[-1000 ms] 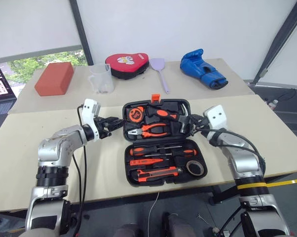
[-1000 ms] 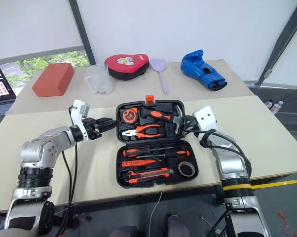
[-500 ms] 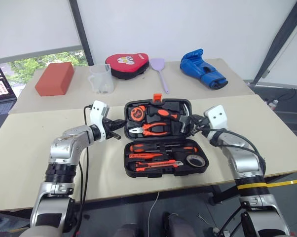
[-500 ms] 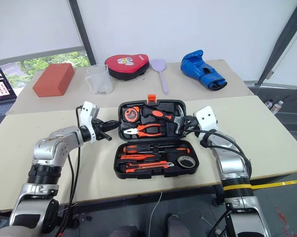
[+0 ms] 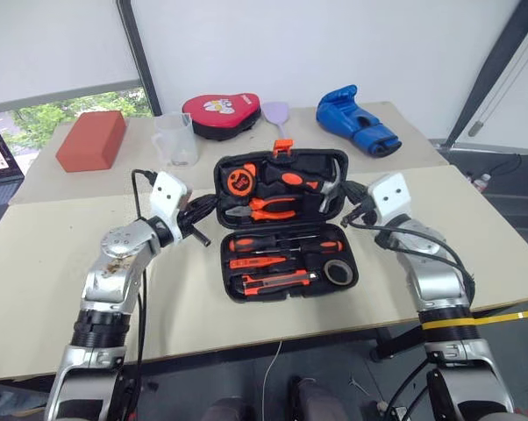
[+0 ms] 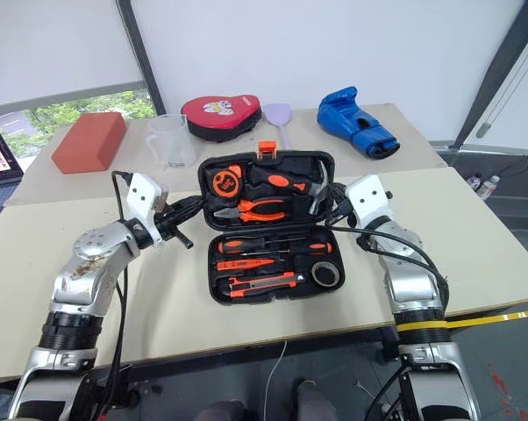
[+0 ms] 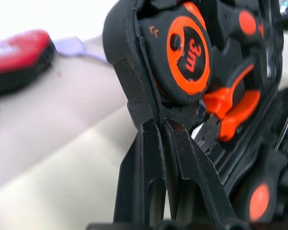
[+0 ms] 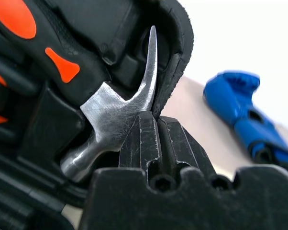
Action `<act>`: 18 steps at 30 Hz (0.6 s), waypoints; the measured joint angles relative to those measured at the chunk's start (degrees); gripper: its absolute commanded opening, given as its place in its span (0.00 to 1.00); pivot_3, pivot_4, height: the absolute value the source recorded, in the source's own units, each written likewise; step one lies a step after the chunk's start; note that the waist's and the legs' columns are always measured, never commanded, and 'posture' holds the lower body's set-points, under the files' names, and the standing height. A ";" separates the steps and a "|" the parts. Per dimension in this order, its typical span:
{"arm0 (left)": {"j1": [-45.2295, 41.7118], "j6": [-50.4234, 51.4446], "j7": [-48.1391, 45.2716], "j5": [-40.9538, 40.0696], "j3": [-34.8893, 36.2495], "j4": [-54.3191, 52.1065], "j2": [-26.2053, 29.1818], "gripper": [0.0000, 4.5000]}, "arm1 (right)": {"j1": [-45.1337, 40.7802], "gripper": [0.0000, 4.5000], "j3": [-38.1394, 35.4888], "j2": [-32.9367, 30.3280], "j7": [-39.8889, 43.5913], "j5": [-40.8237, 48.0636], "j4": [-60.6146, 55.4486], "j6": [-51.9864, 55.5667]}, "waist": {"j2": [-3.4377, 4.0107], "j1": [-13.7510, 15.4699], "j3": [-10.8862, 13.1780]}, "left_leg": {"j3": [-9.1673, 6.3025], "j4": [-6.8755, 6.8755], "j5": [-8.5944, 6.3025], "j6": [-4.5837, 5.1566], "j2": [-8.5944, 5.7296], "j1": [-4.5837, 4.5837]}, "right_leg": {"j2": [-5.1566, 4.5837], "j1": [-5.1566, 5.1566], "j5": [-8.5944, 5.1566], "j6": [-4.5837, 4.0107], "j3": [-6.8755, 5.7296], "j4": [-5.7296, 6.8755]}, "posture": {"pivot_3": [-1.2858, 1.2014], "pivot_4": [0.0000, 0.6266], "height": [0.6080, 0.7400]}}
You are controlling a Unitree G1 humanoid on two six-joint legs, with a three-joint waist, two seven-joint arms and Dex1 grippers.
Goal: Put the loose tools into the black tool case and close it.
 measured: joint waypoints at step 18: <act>22.37 32.97 -1.60 -33.89 20.33 -23.47 17.98 0.55 | 30.16 0.51 -9.31 -23.54 23.20 23.94 -29.04 14.85 | 0.01 0.59 0.12 | -0.04 0.03 -0.04 0.05 0.17 0.31 | 0.22 0.29 -0.12 0.04 0.15 0.02 | 0.52 0.24 1.00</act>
